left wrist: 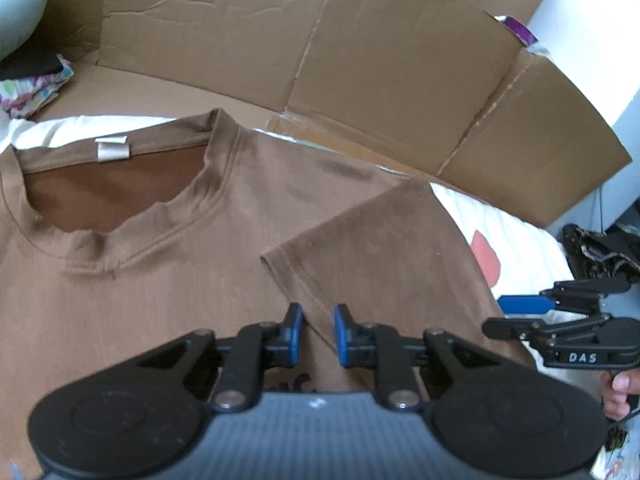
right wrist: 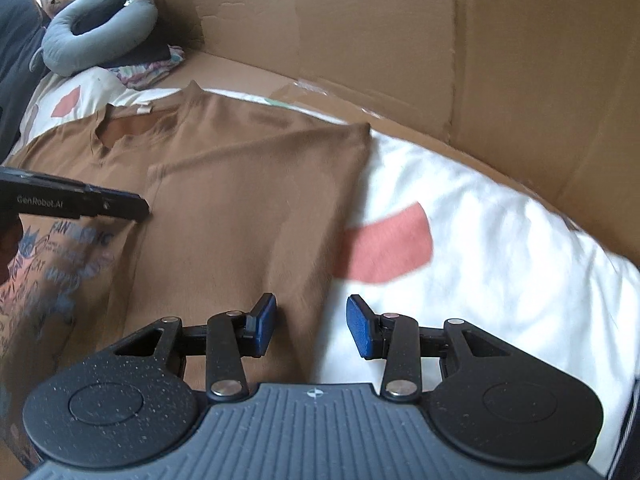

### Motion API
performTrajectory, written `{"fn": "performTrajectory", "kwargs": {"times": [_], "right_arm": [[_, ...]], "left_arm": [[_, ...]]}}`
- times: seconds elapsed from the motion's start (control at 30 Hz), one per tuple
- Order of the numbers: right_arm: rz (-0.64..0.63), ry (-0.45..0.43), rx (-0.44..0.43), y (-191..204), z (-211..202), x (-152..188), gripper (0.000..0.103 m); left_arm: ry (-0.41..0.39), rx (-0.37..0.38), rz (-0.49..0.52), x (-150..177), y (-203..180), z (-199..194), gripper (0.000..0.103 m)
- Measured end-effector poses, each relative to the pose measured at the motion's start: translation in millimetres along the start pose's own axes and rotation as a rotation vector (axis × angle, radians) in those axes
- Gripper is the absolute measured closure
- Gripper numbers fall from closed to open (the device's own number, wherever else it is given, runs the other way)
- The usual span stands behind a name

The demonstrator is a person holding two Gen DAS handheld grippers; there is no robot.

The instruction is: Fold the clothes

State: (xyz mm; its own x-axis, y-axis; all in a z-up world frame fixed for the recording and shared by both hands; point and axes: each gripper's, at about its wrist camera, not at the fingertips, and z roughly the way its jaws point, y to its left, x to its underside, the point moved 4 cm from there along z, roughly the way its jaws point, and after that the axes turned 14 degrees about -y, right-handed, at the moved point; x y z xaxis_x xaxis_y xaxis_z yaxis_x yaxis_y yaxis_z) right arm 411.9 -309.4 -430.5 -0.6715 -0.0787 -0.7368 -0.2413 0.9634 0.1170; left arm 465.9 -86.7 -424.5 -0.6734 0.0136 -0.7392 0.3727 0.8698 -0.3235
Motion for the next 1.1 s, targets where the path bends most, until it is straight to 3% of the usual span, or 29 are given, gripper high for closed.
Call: {"fn": "performTrajectory", "kwargs": {"times": [0.37,0.53,0.6,0.67,0.7,0.83,1.1], "right_arm": [[0.011,0.036,0.023,-5,-31,17,0.058],[0.012,-0.018,0.030,-2,-46,10,0.058],[-0.007,-0.063,0.018,4,-49,5,0.060],[-0.015,-0.088,0.000,10,-49,2,0.077],[-0.016,-0.090,-0.011,13,-47,3,0.079],[-0.032,-0.097,-0.017,22,-43,8,0.081],[-0.101,-0.071,0.077,15,-41,28,0.081]], "left_arm": [[0.013,0.013,0.015,0,0,-7,0.086],[0.002,0.017,0.020,-3,-6,-20,0.086],[-0.008,0.020,0.019,-2,-11,-25,0.086],[-0.019,0.024,0.017,0,-17,-30,0.086],[-0.023,0.028,0.012,2,-20,-32,0.086],[-0.035,0.060,0.001,17,-42,-39,0.086],[-0.051,0.066,-0.009,41,-74,-58,0.086]]}}
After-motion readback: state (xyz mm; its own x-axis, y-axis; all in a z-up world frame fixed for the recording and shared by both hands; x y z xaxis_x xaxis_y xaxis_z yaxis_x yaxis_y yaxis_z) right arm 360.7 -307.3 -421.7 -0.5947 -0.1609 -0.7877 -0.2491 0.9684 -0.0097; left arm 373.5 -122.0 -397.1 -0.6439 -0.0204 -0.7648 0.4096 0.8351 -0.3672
